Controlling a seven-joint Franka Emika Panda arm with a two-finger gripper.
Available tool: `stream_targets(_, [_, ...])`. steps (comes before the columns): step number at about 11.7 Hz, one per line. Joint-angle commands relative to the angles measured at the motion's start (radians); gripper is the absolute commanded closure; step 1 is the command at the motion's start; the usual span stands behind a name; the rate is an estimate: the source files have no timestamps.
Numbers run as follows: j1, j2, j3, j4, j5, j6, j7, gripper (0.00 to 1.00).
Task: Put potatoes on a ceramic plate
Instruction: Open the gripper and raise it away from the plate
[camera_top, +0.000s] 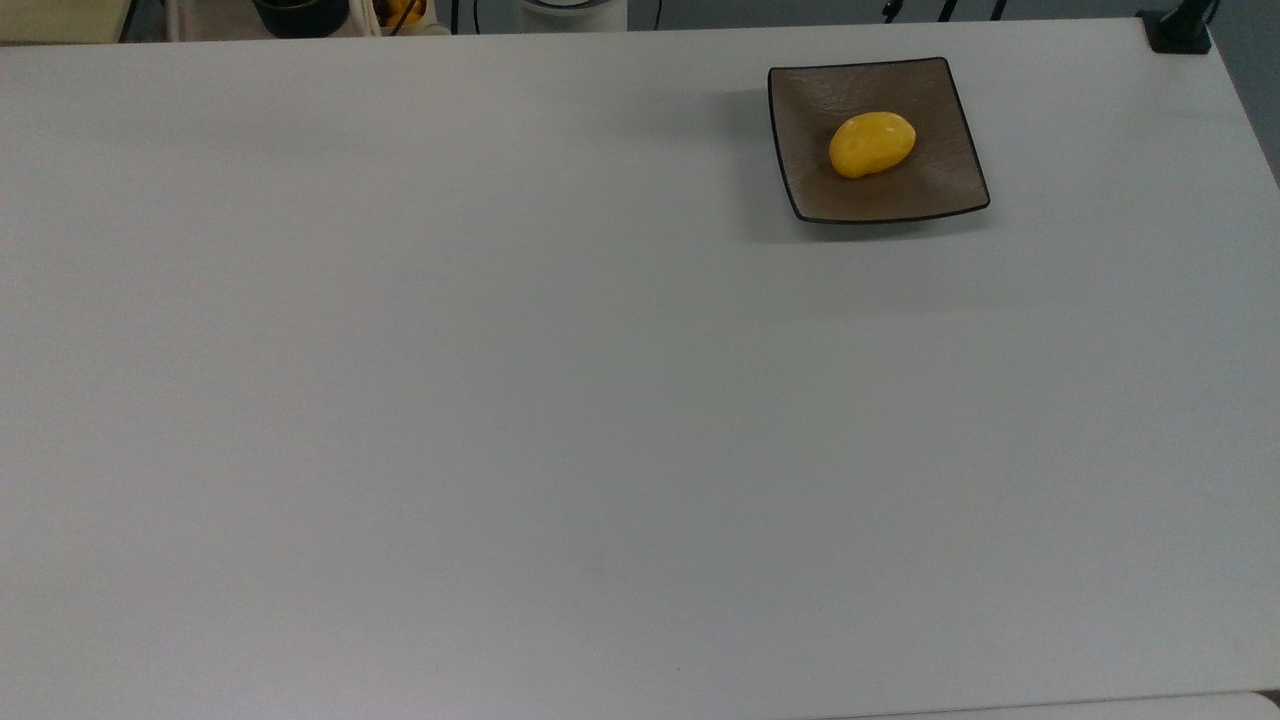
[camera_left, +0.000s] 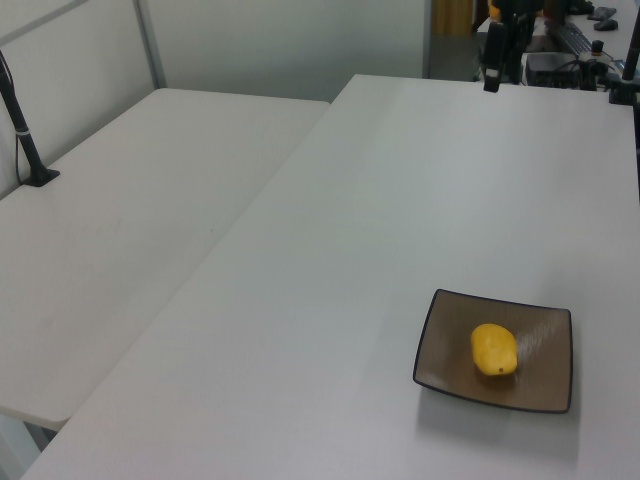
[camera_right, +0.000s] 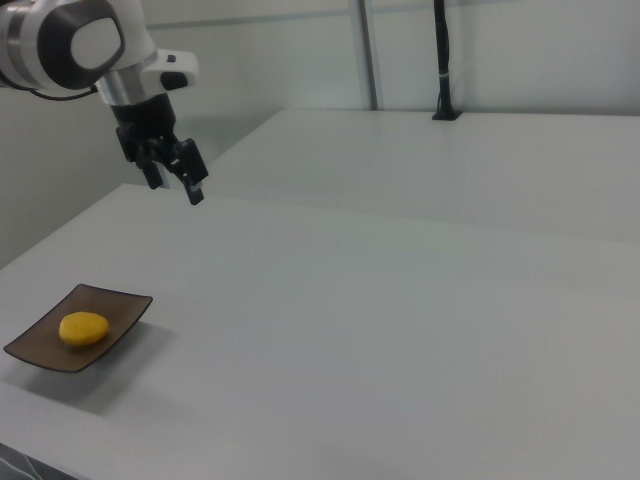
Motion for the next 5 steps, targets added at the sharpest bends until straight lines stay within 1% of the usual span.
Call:
stream_targets(1, [-0.034, 0.014, 0.002, -0.023, 0.021, 0.133, -0.182, 0.00])
stream_targets(3, [-0.040, 0.032, 0.002, -0.013, 0.021, 0.105, -0.192, 0.00])
stream_targets(5, [-0.039, 0.077, 0.002, 0.023, 0.017, 0.086, -0.181, 0.00])
